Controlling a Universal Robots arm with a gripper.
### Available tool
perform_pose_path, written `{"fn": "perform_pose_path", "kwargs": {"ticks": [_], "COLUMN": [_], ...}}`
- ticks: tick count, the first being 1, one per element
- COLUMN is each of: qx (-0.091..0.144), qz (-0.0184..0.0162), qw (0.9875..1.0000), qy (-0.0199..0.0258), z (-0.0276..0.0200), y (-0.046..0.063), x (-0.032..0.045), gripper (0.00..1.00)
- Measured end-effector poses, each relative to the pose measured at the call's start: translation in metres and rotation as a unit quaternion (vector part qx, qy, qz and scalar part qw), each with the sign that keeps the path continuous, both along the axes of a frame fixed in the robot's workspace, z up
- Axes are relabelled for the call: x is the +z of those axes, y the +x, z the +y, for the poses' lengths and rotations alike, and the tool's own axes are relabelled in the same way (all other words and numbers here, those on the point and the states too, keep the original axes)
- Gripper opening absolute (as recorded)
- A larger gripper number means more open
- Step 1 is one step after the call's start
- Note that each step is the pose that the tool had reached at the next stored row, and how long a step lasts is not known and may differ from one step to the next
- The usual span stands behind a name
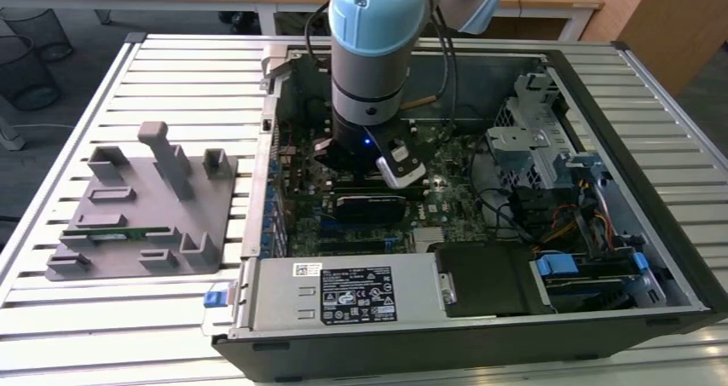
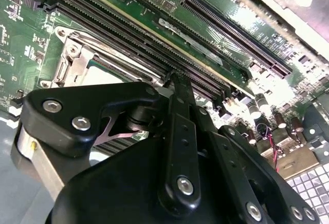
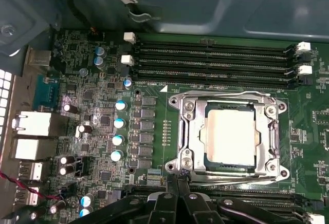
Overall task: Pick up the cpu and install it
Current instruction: 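Install the second cpu locking lever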
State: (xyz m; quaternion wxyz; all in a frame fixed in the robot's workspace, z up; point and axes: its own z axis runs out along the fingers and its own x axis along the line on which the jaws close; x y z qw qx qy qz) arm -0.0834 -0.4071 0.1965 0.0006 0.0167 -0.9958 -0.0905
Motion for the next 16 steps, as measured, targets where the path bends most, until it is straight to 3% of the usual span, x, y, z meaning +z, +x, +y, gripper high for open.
{"fn": "perform_pose_path", "kwargs": {"ticks": [10,16], "qx": [0.000,0.000], "qz": [0.0001,0.0001], "qw": [1.0000,0.9999], "qy": [0.0054,0.0101], "z": [-0.0083,-0.0095], "y": [0.0000,0.0000], "x": [0.0001,0.0001], "gripper": [0.11,0.11]}}
